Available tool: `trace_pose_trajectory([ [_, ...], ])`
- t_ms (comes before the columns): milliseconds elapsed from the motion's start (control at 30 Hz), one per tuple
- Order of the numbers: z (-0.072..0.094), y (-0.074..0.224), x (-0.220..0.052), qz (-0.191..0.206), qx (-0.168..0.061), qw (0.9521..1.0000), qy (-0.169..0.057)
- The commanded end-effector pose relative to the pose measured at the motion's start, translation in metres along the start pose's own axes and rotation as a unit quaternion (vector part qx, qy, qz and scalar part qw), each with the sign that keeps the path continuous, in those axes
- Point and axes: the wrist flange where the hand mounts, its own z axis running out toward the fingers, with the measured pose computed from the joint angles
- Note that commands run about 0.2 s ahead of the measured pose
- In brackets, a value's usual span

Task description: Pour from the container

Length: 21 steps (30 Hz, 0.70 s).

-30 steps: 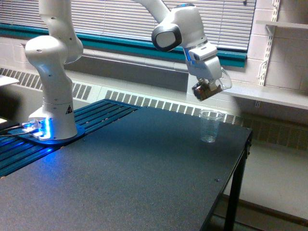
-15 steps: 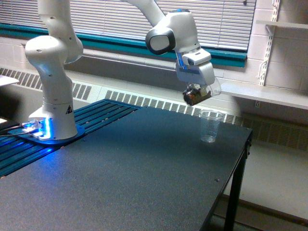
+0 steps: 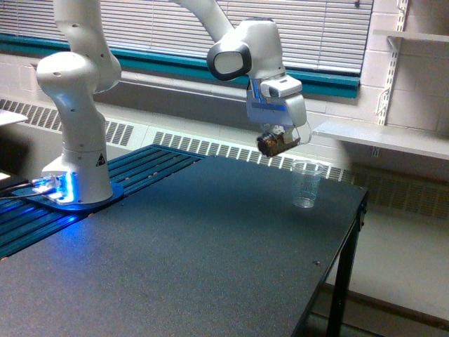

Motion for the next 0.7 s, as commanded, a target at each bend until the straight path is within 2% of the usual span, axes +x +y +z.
trace_pose_trajectory([
  [33,-0.002,-0.010,-0.002,-0.011,-0.005,0.9999,-0.001],
  [700,0.014,-0.034,0.001,-0.028,-0.027,0.9991,-0.015],
])
